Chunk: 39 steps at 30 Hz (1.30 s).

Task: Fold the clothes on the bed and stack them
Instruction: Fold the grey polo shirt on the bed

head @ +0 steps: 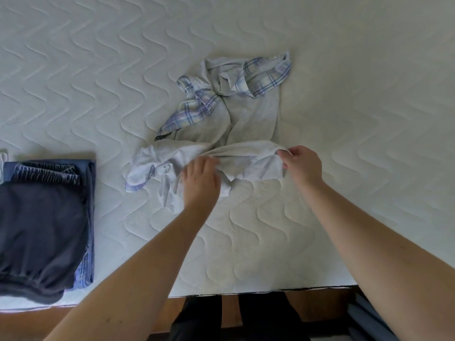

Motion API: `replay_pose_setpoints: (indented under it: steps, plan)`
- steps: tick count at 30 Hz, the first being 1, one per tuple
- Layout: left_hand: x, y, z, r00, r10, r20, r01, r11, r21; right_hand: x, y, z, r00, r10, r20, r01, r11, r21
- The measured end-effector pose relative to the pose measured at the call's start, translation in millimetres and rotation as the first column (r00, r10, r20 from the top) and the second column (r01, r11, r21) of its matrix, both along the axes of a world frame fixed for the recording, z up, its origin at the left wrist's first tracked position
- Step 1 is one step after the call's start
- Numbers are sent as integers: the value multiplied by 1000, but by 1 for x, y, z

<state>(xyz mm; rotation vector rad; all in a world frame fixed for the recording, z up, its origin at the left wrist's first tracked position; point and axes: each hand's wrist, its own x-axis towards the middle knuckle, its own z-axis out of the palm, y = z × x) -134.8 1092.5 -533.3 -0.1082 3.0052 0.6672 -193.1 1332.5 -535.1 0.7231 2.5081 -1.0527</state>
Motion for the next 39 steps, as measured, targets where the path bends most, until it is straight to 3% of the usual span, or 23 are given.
replay_pose_setpoints:
  steps: [3,5,6,9,12,15,18,22,28,32,34,36,39]
  plan:
    - [25,15,-15,977,-191,94,198,977,-79,-3,-4,-3,998,57,-14,-57,998,16]
    - [35,20,-23,954,-191,230,226,965,-136,-4,-7,-2,997,70,-32,-69,997,33]
    - [35,20,-26,951,-171,258,216,963,-160,-5,-7,-1,999,34,-42,-36,999,-35]
    - [20,1,-31,975,-107,196,142,974,-178,-8,-3,2,997,-69,-32,57,956,-288]
    - [-1,-31,-27,983,-123,140,124,992,-3,-11,5,2,998,-43,-45,23,927,-375]
    - [-5,-57,-17,987,-108,121,78,971,225,-14,10,1,982,161,-100,-176,971,-163]
    - [0,-82,-4,970,155,188,-212,916,340,-14,10,1,961,250,-117,-255,967,-26]
    - [2,-104,10,852,469,231,-522,746,413,-14,4,0,965,251,-72,-248,968,50]
    - [-3,-117,9,855,411,317,-517,727,451,-16,-2,2,977,209,-46,-205,976,77]
    - [2,-134,6,944,194,266,-285,885,368,-16,-2,7,973,212,-95,-205,976,80]
    - [9,-141,-2,963,103,251,-167,955,247,-15,-4,11,966,232,-111,-220,969,112]
    - [17,-145,-8,944,188,273,-235,960,153,-12,-9,13,965,233,-122,-219,969,115]
    - [26,-150,-13,854,418,309,-485,854,185,-5,-15,13,974,194,-113,-180,976,126]
